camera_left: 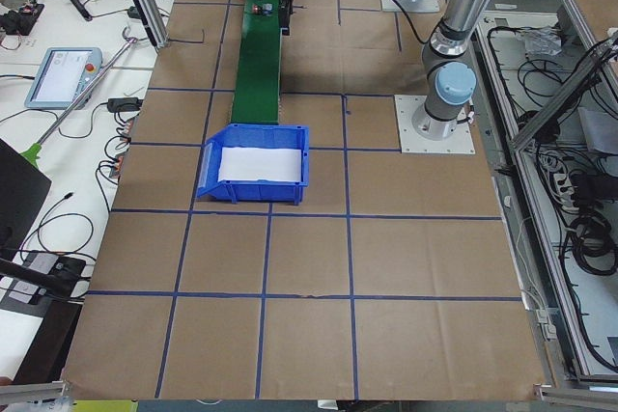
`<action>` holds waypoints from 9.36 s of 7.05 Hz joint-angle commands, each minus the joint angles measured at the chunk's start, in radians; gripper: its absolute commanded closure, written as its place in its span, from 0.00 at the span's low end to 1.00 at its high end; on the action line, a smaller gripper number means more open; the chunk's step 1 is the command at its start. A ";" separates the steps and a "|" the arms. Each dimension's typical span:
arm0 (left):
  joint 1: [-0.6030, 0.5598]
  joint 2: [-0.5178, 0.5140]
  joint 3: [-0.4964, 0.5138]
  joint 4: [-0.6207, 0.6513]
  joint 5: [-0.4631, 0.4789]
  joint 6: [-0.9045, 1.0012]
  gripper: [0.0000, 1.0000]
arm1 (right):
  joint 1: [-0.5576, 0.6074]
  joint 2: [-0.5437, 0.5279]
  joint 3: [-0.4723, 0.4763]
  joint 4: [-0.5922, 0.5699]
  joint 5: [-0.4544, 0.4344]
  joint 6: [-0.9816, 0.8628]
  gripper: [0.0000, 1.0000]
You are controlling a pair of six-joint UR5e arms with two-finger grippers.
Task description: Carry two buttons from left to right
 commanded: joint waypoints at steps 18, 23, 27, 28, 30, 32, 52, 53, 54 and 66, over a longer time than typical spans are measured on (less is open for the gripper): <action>0.001 0.002 -0.001 0.004 0.000 0.000 0.01 | -0.483 -0.149 -0.139 0.402 -0.129 -0.555 0.95; -0.001 0.002 0.001 0.004 0.000 -0.001 0.01 | -0.567 0.070 -0.232 0.271 -0.111 -0.739 0.95; 0.001 0.002 0.001 0.006 0.000 -0.001 0.01 | -0.567 0.192 -0.217 0.155 -0.116 -0.767 0.95; 0.001 0.002 0.001 0.006 0.000 -0.001 0.01 | -0.567 0.188 -0.214 0.153 -0.119 -0.768 0.95; 0.001 0.002 0.001 0.006 0.000 -0.001 0.01 | -0.567 0.191 -0.212 0.156 -0.128 -0.767 0.93; 0.001 0.002 0.001 0.006 0.000 -0.001 0.01 | -0.567 0.186 -0.191 0.155 -0.131 -0.758 0.90; 0.002 0.002 -0.001 0.006 0.000 0.000 0.01 | -0.041 -0.446 -0.042 0.567 -0.202 0.033 0.00; 0.002 0.002 0.001 0.006 0.000 0.000 0.01 | -0.041 -0.446 -0.044 0.560 -0.205 0.078 0.00; 0.002 0.002 0.001 0.006 0.000 0.000 0.01 | -0.039 -0.440 -0.042 0.558 -0.197 0.075 0.00; 0.004 0.002 -0.010 0.003 0.003 0.002 0.01 | -0.039 -0.428 -0.030 0.515 -0.123 0.017 0.00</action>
